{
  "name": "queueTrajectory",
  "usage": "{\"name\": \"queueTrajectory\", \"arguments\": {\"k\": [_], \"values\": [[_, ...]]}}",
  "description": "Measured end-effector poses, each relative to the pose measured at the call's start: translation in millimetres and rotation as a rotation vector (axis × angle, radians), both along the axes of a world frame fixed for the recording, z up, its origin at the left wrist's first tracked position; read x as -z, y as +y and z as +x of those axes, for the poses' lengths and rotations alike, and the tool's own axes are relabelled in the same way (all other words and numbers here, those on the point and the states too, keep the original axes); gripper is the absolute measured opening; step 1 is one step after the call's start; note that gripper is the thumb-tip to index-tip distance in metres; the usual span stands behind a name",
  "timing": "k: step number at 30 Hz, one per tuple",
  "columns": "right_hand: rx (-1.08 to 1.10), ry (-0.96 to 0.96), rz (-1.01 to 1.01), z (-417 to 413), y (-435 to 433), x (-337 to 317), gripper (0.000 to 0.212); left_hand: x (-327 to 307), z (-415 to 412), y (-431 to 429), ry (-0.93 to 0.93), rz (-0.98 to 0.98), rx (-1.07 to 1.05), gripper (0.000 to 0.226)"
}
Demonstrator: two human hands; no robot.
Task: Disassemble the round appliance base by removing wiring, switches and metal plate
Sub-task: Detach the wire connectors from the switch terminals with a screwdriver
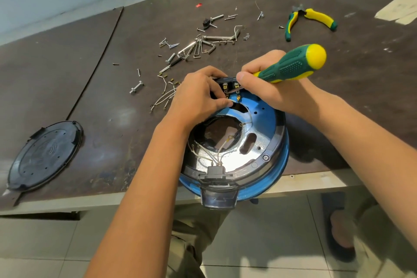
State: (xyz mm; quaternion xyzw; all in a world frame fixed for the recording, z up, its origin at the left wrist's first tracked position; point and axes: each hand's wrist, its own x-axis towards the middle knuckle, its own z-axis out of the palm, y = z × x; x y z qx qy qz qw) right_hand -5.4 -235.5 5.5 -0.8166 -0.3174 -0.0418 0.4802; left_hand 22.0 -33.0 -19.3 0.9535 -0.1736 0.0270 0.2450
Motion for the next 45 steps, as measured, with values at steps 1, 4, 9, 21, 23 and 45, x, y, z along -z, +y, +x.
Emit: {"name": "queueTrajectory", "arguments": {"k": [1,4,9,21,23,45], "values": [[0.042,0.034,0.003,-0.2,0.8,0.1,0.041,0.1,0.1,0.0,0.0,0.003,0.0,0.01],[0.053,0.075,0.056,2.9,1.8,3.0,0.049,0.7,0.7,0.0,0.001,-0.001,-0.006,0.01],[0.086,0.137,0.122,4.3,4.9,3.7,0.05,0.1,0.0,-2.0,0.006,0.0,-0.017,0.012],[0.2,0.28,0.198,14.0,5.9,7.9,0.05,2.2,1.5,-2.1,0.012,-0.015,-0.031,0.013],[0.214,0.282,0.209,13.3,7.0,8.2,0.049,2.4,2.5,-1.9,0.019,-0.015,-0.039,0.014],[0.112,0.14,0.117,4.4,0.9,4.1,0.047,3.2,0.3,-0.9,-0.003,-0.006,-0.008,0.016]]}}
